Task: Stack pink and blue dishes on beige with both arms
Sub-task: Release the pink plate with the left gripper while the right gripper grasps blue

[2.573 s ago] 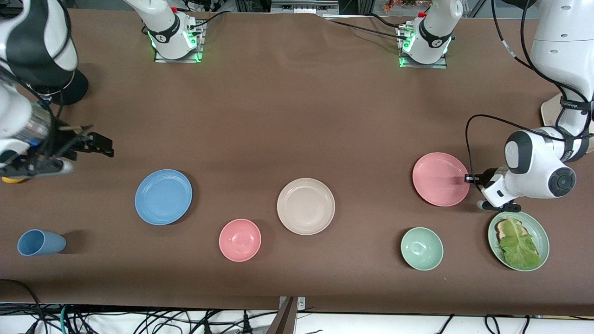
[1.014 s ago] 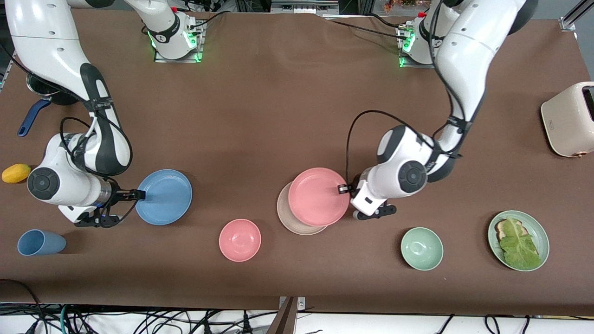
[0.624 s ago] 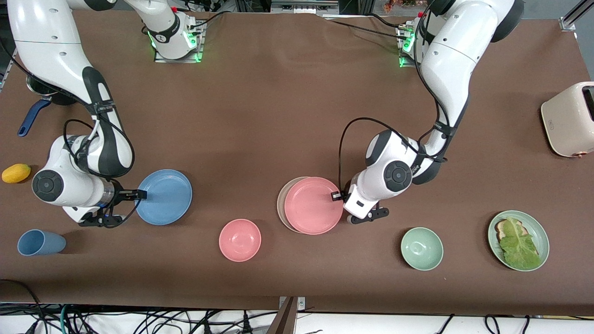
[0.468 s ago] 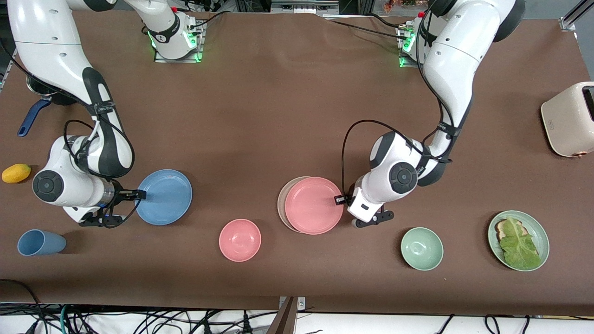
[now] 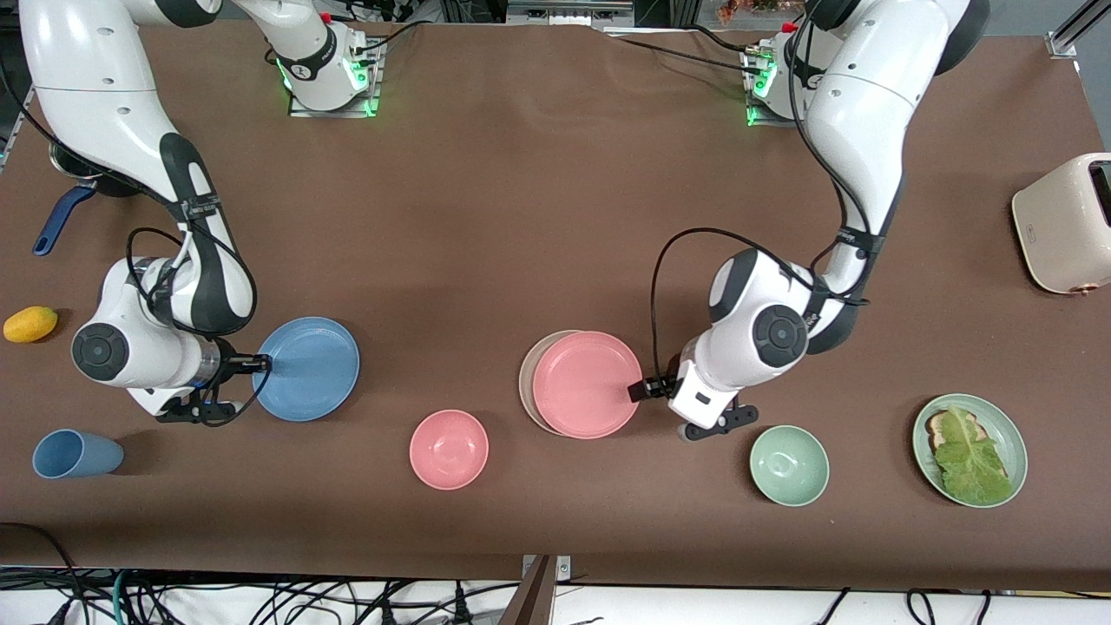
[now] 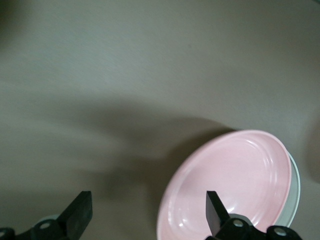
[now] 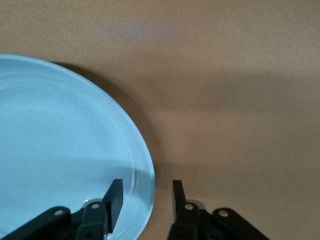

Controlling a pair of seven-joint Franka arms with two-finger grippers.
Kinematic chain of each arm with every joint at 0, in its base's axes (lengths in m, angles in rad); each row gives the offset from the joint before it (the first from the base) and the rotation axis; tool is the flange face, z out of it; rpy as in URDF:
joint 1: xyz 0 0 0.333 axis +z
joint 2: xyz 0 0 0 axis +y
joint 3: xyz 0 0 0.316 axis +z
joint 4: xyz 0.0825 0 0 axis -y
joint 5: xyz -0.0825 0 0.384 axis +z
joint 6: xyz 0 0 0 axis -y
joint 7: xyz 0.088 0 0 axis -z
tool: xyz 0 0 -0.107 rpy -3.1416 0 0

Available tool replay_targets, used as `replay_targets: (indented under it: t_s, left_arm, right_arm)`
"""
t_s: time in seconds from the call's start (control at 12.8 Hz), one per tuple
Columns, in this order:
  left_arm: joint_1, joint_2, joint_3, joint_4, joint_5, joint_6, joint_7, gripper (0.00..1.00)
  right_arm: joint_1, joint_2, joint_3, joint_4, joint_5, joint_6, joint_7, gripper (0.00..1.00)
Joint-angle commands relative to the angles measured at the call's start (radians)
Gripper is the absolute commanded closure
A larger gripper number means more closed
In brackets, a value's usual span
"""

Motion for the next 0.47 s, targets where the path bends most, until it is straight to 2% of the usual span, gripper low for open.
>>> replay_targets:
  t_s: [0.0,0.16,0.23,0.39]
  left_arm:
    - [0.038,-0.032,0.0,-0.003,0.002,-0.059,0.005,0.0]
    - [0.037,-0.028,-0.001,-0.003,0.0,-0.064,0.008,0.01]
    - [0.038,-0.026,-0.001,-0.003,0.0,-0.065,0.009,0.07]
    - [0.055,-0.028,0.0,-0.007,0.0,-0.067,0.009,0.21]
  right_arm:
    - [-0.014,0.004,0.012,0.0,0.019,0.005,-0.021,0.7]
    - [-0.014,0.004,0.012,-0.008,0.033,0.005,-0.021,0.73]
    - [-0.014,0.002,0.012,-0.008,0.039,0.004,-0.021,0.74]
    - [-0.014,0.002,0.012,-0.008,0.039,0.004,-0.021,0.87]
